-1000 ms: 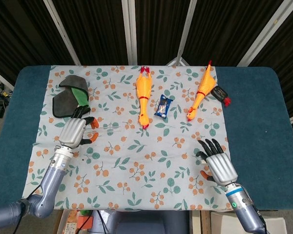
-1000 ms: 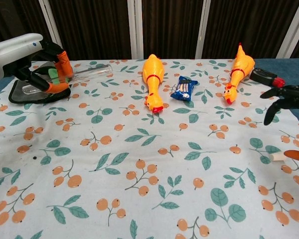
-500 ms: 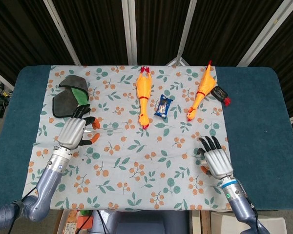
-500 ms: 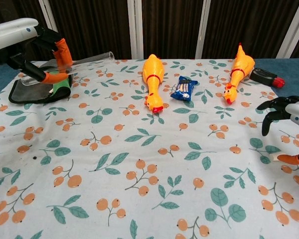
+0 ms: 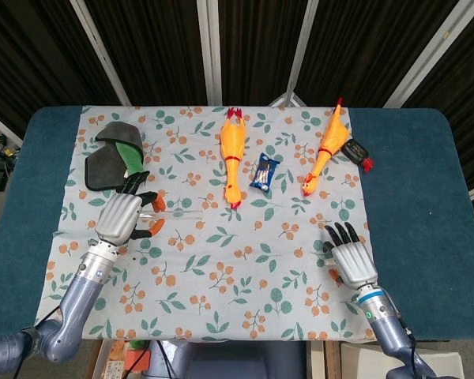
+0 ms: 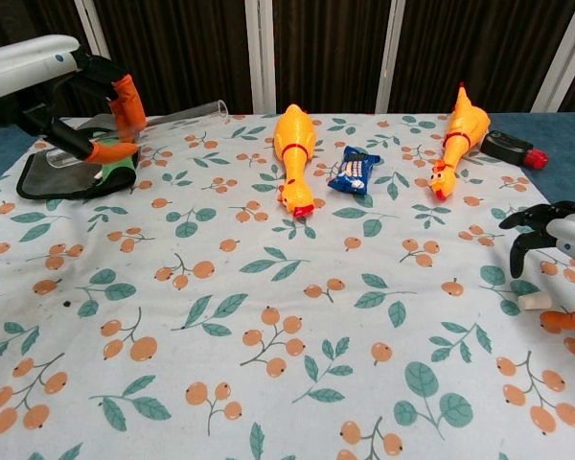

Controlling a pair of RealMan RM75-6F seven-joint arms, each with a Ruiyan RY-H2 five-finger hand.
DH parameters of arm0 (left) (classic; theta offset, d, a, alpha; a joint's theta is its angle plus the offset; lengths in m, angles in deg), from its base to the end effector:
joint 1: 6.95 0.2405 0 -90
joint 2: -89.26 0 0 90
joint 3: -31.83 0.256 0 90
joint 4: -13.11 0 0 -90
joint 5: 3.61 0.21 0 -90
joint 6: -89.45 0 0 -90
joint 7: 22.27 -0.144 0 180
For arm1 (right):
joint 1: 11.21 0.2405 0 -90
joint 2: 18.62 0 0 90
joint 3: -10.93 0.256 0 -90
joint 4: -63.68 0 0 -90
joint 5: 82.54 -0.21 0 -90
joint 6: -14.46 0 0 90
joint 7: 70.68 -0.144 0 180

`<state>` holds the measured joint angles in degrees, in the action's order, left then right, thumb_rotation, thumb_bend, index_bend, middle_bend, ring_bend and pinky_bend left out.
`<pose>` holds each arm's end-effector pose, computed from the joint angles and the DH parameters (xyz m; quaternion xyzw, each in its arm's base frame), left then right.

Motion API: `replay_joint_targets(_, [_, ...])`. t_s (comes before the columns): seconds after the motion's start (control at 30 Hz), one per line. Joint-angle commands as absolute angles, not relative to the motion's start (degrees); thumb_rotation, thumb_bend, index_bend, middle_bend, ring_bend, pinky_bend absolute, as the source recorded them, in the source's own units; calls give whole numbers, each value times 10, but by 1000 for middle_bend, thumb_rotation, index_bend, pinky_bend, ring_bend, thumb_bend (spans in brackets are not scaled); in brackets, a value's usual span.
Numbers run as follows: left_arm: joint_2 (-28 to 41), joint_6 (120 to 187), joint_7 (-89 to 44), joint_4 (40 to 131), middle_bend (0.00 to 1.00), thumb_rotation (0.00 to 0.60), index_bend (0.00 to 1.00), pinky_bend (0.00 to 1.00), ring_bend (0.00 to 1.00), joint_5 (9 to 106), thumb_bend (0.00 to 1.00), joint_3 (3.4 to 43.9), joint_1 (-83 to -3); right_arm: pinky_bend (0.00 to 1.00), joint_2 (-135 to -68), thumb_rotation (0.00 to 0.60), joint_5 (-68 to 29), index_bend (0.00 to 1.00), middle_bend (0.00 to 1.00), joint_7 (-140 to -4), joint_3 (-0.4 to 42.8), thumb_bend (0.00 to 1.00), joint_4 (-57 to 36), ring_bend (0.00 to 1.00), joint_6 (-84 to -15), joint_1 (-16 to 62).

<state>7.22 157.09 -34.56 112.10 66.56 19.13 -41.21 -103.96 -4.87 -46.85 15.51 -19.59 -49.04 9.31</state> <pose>-0.1370 0.3126 0.0442 -0.6494 -0.4140 -0.4907 0.4076 -0.2626 -0.2552 0.0088 0.7341 -0.3543 0.2870 0.5033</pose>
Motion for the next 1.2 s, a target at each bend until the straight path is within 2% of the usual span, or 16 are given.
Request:
replay_joint_targets(0.03, [70, 1568, -346, 1121, 532, 600, 661, 0, 61, 669, 826, 195, -413, 0, -1043, 600, -56, 445, 132, -472, 154, 315, -184, 27, -488, 93])
replay_joint_targets(0.87, [49, 1566, -359, 1120, 532, 600, 662, 0, 61, 667, 826, 197, -423, 0, -1049, 600, -61, 518, 147, -496, 150, 345, -153, 37, -489, 103])
replay_joint_targets(1.2, [48, 1567, -363, 1122, 532, 600, 662, 0, 61, 665, 826, 197, -424, 0, -1052, 600, -65, 518, 150, -498, 148, 345, -150, 39, -489, 105])
